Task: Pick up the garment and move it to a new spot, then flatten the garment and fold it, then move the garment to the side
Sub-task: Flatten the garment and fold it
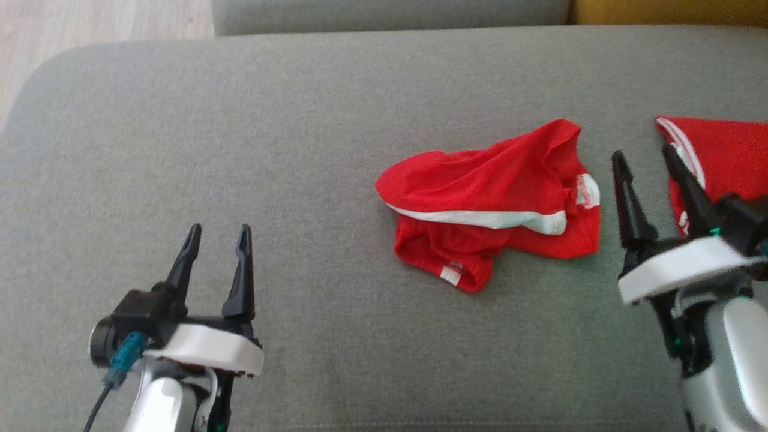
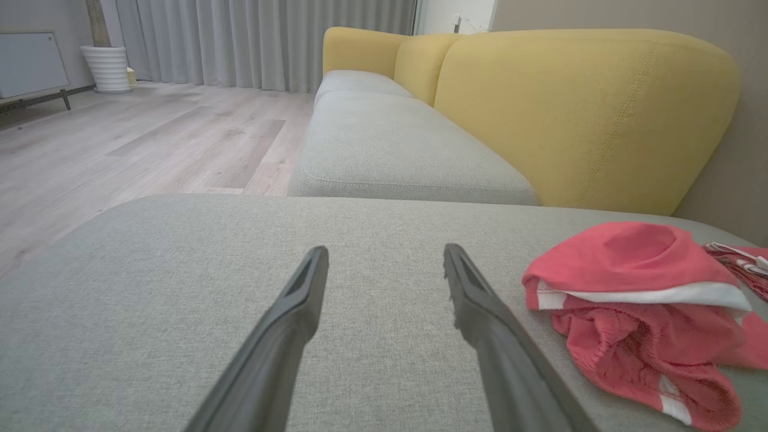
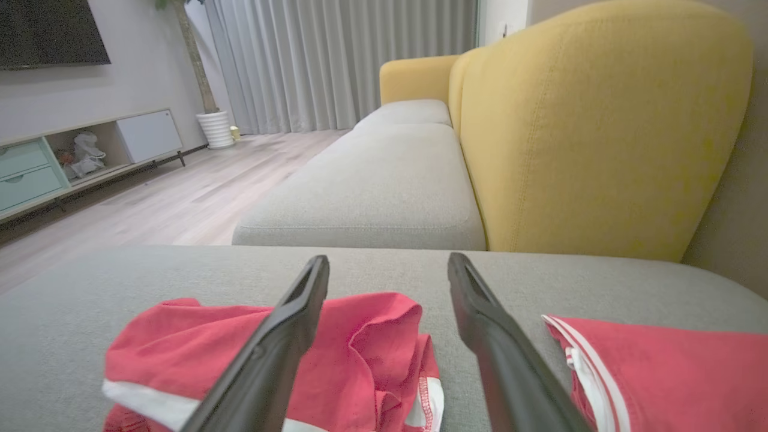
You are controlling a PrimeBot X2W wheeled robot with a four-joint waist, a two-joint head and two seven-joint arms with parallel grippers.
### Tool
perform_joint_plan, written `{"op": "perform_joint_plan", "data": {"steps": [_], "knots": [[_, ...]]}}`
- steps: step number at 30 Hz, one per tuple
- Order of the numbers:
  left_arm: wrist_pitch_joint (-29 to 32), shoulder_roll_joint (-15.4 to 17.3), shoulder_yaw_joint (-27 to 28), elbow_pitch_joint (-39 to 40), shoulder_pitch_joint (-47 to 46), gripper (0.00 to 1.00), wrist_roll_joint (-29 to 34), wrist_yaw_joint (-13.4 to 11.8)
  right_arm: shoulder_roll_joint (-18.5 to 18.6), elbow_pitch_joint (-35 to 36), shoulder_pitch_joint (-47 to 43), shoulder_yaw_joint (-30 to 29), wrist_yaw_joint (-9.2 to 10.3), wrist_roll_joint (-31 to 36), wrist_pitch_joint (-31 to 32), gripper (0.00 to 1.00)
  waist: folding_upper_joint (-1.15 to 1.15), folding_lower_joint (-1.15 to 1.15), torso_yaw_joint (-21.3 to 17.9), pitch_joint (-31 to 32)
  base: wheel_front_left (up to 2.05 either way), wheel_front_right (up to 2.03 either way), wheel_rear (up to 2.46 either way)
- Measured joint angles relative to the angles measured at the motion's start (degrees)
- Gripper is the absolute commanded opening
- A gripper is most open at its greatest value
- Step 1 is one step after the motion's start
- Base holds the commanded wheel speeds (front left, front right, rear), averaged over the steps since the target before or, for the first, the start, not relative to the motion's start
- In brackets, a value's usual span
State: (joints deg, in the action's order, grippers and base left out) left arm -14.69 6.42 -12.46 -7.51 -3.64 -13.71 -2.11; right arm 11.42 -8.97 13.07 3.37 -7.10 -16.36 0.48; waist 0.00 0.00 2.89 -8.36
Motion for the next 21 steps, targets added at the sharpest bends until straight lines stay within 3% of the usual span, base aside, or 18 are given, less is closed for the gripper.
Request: {"op": "perform_joint_plan", "data": {"steps": [9, 21], "knots": [[0.77, 0.96, 0.07, 1.03, 2.53, 1.0, 0.0, -0.49, -3.5, 13.24, -10.96, 1.75, 0.0, 4.87, 3.65, 1.0, 0.0, 0.0, -2.1, 2.41, 0.0, 0.0, 0.0], [1.58, 1.49, -0.16, 2.07, 3.64, 1.0, -0.09, -1.44, -5.98, 17.6, -15.17, 0.89, 0.0, 5.8, 5.69, 1.0, 0.0, 0.0, -2.74, 2.49, 0.0, 0.0, 0.0]]}}
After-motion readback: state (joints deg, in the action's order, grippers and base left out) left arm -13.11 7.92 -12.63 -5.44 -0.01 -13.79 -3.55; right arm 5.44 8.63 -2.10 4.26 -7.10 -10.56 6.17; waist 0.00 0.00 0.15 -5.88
